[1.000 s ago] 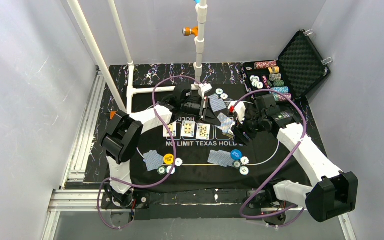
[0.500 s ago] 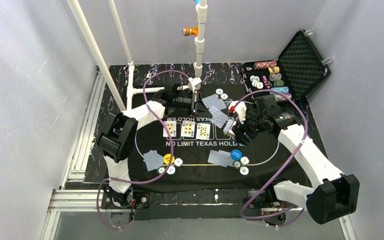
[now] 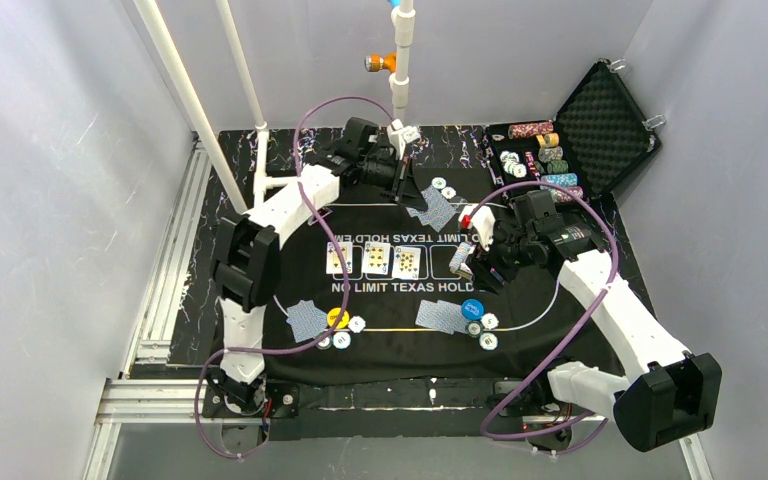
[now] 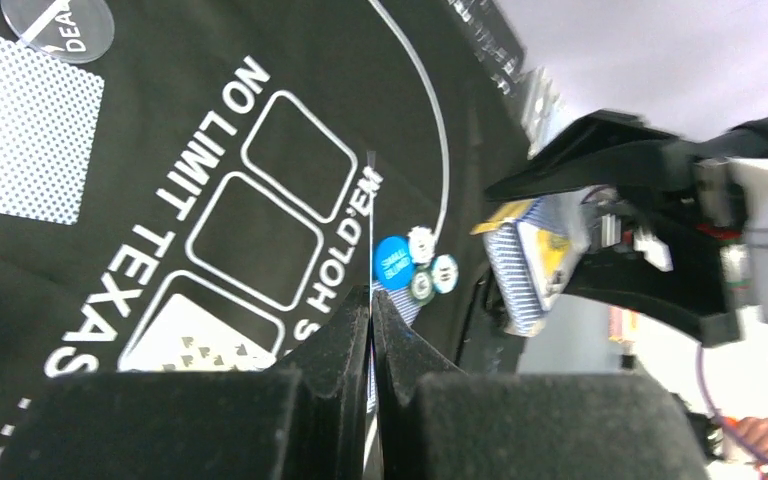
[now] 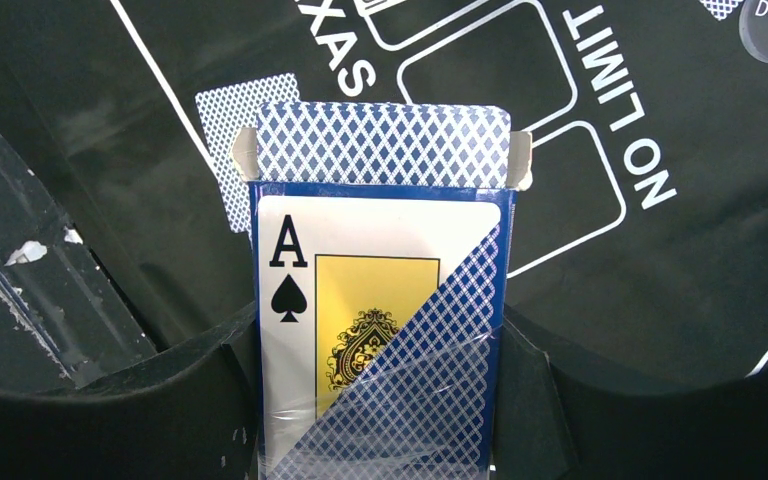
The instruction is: Distribute texas hold em gaming equipment
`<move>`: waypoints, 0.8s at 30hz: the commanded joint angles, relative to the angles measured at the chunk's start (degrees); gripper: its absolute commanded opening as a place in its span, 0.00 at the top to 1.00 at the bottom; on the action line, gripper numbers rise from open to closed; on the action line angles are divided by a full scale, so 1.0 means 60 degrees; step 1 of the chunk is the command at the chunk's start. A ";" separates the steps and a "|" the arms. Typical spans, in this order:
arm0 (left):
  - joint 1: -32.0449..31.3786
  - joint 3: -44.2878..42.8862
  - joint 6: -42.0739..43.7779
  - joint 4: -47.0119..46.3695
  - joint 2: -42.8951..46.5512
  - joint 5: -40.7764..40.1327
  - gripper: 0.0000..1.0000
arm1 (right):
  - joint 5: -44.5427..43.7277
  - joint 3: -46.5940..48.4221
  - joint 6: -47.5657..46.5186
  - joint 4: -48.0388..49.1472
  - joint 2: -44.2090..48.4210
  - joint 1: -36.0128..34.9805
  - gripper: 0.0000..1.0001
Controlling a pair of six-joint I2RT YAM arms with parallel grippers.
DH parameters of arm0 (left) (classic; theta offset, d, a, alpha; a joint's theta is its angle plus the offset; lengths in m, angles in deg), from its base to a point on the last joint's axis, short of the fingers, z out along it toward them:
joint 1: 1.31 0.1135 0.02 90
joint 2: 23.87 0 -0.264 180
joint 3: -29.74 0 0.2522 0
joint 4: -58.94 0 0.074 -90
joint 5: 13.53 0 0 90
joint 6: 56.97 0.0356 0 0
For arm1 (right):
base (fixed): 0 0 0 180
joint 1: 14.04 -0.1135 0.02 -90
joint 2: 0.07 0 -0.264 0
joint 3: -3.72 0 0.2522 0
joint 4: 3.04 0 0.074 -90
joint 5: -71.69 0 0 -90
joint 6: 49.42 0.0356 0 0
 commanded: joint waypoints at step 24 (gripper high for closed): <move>-0.1868 -0.4991 0.5648 0.6383 -0.4343 -0.1781 1.00 | 0.0229 0.0532 -0.0654 -0.0702 0.0256 0.0024 0.99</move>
